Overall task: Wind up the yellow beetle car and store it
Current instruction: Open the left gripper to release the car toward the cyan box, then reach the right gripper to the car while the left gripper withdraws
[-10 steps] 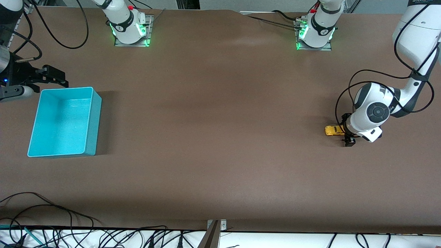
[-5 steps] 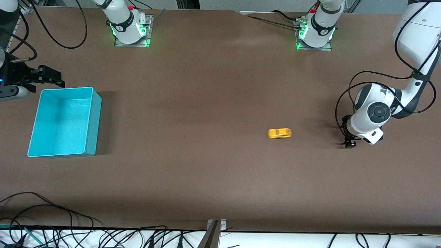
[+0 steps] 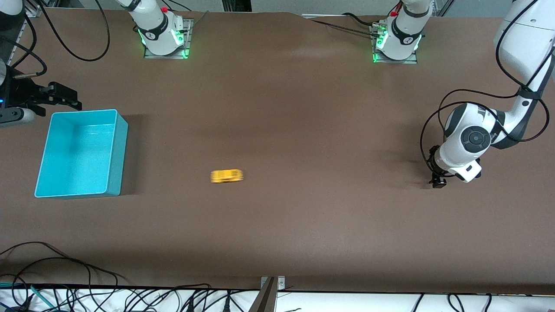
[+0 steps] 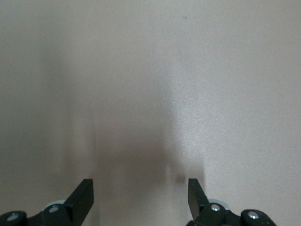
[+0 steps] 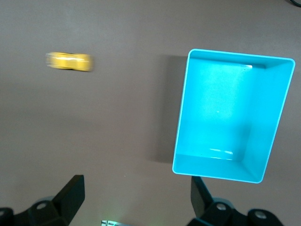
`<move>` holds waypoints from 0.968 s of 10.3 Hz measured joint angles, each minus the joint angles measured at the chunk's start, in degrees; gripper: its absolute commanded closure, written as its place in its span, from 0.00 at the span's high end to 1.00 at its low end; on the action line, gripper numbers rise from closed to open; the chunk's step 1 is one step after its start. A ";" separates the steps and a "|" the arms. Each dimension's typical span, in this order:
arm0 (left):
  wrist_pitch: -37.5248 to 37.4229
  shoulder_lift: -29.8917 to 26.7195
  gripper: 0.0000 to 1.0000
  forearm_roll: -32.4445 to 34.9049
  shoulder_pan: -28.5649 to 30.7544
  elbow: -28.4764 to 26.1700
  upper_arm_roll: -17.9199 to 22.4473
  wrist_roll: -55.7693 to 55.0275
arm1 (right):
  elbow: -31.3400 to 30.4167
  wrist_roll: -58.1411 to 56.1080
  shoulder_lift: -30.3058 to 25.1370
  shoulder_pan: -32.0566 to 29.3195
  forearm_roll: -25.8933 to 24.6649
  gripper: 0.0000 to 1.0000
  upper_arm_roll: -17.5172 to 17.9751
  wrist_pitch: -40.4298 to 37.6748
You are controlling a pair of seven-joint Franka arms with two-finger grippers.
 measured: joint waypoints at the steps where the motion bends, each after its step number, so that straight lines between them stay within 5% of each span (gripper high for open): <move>1: 0.00 0.00 0.89 0.00 0.00 0.00 0.00 0.03 | 0.00 -0.01 0.00 0.00 0.00 1.00 0.00 0.00; 10: -0.01 0.00 0.89 0.03 -0.02 0.00 -0.77 1.85 | -0.03 -0.11 1.73 0.26 0.02 1.00 0.46 0.06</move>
